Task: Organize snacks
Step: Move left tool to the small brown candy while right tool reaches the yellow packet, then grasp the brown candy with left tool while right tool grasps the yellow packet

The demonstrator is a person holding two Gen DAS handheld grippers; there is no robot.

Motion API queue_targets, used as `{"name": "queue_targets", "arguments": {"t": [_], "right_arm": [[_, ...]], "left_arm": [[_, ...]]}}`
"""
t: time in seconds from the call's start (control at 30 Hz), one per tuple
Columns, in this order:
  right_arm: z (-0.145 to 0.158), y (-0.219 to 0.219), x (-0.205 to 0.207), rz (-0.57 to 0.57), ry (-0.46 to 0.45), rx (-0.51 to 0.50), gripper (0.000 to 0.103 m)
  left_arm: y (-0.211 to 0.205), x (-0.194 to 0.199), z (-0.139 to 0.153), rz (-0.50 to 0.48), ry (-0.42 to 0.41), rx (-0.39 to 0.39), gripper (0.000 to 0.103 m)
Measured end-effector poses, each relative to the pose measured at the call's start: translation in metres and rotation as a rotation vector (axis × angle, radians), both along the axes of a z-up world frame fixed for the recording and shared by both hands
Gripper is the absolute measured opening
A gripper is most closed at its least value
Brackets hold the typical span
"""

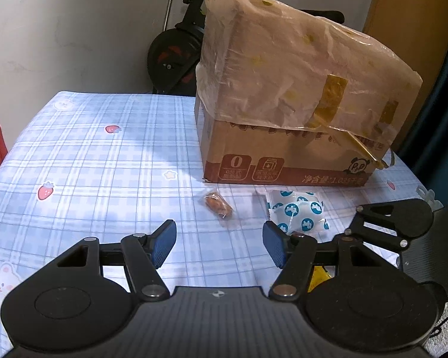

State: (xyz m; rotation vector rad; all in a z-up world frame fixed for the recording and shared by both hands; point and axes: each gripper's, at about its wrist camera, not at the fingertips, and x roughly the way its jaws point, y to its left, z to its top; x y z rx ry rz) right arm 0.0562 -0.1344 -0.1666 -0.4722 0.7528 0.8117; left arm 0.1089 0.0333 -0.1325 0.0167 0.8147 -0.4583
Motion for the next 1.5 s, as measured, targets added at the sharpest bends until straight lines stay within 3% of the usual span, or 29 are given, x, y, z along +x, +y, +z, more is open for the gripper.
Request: {"name": "queue_targets", "arguments": {"t": [0.1, 0.23, 0.3, 0.43, 0.53, 0.7, 0.9, 1.13, 1.37, 1.47, 1.5], "right_arm": [[-0.001, 0.006, 0.003, 0.031, -0.013, -0.01, 0.069], [-0.003, 0.002, 0.011, 0.007, 0.052, 0.042, 0.065], [-0.004, -0.005, 0.012, -0.015, 0.094, 0.091, 0.052], [-0.007, -0.022, 0.007, -0.073, 0.11, 0.167, 0.047], [-0.008, -0.034, 0.003, -0.133, 0.114, 0.221, 0.035], [-0.007, -0.061, -0.007, -0.273, 0.071, 0.306, 0.034], [-0.008, -0.102, -0.021, -0.522, 0.002, 0.423, 0.034], [-0.016, -0.135, -0.013, -0.744, -0.037, 0.417, 0.035], [-0.026, -0.142, -0.019, -0.781, -0.046, 0.435, 0.034], [-0.027, -0.14, -0.02, -0.764, -0.048, 0.429, 0.034], [-0.028, -0.14, -0.019, -0.765, -0.038, 0.431, 0.034]], "left_arm": [[0.0, 0.0, -0.001, 0.005, 0.005, -0.002, 0.066], [0.002, 0.002, -0.003, 0.011, 0.009, -0.001, 0.066], [0.002, 0.003, -0.005, 0.016, 0.013, 0.001, 0.066], [-0.002, 0.005, -0.011, 0.023, 0.026, 0.012, 0.062], [-0.007, 0.007, -0.015, 0.022, 0.035, 0.02, 0.06], [-0.016, 0.012, -0.02, 0.019, 0.04, 0.031, 0.059], [-0.027, 0.023, -0.025, 0.036, 0.038, 0.038, 0.058], [-0.04, 0.047, -0.033, 0.133, 0.033, 0.023, 0.049], [-0.055, 0.066, -0.049, 0.186, 0.064, 0.059, 0.044], [-0.058, 0.066, -0.053, 0.177, 0.05, 0.086, 0.032], [-0.059, 0.065, -0.053, 0.176, 0.043, 0.108, 0.02]]}}
